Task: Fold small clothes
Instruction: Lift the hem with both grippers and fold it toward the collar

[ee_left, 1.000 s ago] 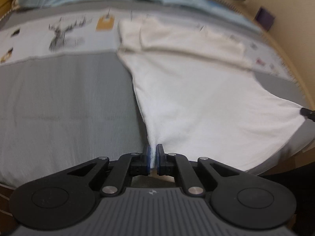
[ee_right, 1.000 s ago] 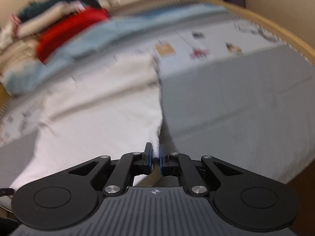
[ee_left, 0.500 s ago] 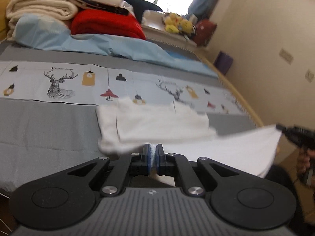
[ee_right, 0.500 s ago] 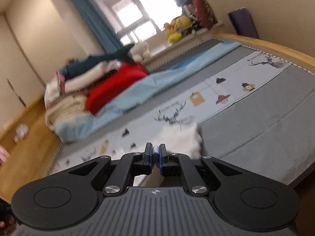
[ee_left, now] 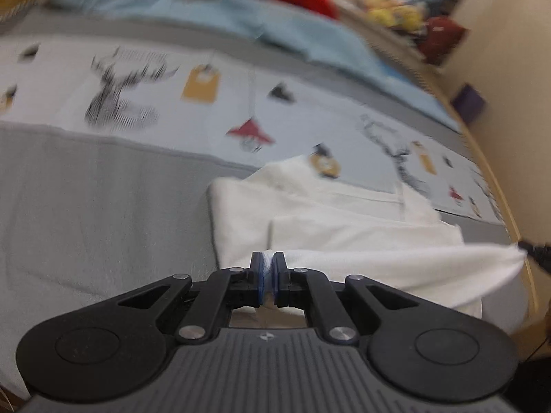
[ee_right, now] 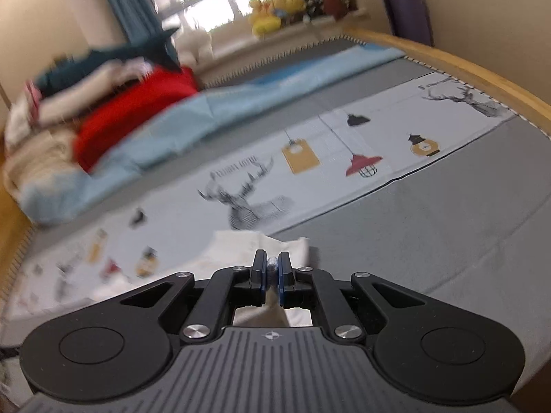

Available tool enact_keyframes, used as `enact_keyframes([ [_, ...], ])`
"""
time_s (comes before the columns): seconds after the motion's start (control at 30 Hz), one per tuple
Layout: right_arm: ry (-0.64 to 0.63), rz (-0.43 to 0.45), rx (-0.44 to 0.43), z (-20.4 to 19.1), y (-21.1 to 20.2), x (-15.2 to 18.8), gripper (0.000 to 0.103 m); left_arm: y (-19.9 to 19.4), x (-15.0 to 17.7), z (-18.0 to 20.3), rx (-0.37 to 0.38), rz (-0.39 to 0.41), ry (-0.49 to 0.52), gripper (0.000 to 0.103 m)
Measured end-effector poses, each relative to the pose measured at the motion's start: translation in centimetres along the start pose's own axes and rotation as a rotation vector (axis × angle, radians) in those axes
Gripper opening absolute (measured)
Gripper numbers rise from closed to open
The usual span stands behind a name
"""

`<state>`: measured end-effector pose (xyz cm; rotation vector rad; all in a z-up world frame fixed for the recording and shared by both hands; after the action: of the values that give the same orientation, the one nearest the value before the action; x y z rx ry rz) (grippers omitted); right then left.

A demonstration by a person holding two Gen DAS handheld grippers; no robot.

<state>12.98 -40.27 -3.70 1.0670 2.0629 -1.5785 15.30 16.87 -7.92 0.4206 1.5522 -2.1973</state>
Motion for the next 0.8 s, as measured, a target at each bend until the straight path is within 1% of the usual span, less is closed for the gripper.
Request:
enact_keyframes([
  [0.1, -0.005, -0.048, 0.042, 0.4, 3.8, 0.9, 0.006, 1.2, -0.8, -0.1, -0.017, 0.000, -0.003, 0.005],
  [0.17, -0.018, -0.106, 0.080, 0.5, 5.8, 1.8, 0.006, 2.1, -0.8, 0.1, -0.038, -0.023, 0.023, 0.005],
  [0.23, -0.012, -0.114, 0.080, 0.4, 6.5, 1.7, 0.006, 2.9, -0.8, 0.0, -0.058, -0.036, 0.047, 0.005],
  [0.3, -0.045, -0.112, 0.091, 0.1, 7.0, 1.6, 0.006, 3.5, -0.7, -0.5, -0.056, -0.054, 0.030, 0.006],
  [0.4, -0.063, -0.122, 0.098, 0.3, 7.7, 2.3, 0.007, 3.7, -0.5, -0.9, -0.050, -0.073, -0.003, 0.009],
  [0.43, -0.069, -0.129, 0.102, 0.4, 7.8, 2.5, 0.007, 3.7, -0.4, -1.1, -0.057, -0.076, -0.003, 0.009],
  [0.5, -0.062, -0.142, 0.097, 0.7, 7.9, 2.7, 0.008, 3.2, -0.5, -1.6, -0.098, -0.063, 0.002, 0.009],
  [0.57, -0.058, -0.112, 0.092, 0.9, 7.1, 2.4, 0.008, 2.6, -0.5, -2.8, -0.113, -0.044, -0.032, 0.010],
  [0.63, -0.086, -0.071, 0.120, 1.2, 6.2, 2.1, 0.008, 2.0, -0.3, -3.9, -0.110, -0.046, -0.071, 0.010],
  [0.7, -0.080, -0.046, 0.127, 2.1, 5.4, 1.9, 0.008, 2.0, 0.3, -4.5, -0.116, -0.076, -0.057, 0.012],
  [0.8, -0.084, -0.041, 0.145, 3.5, 4.6, 2.1, 0.009, 2.5, 1.4, -4.1, -0.117, -0.128, 0.009, 0.024],
])
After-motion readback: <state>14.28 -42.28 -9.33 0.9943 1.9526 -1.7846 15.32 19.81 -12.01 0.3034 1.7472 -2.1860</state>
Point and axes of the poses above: each gripper's, at about its wrist camera, not at the fingertips, and y roughly the way its jaws point, z to its right, x to its underside, the point moved 5 cm from there along y, roughly the way its jaws point, and after that the axes turned 2 degrees about -z, right-handed, at the moved point
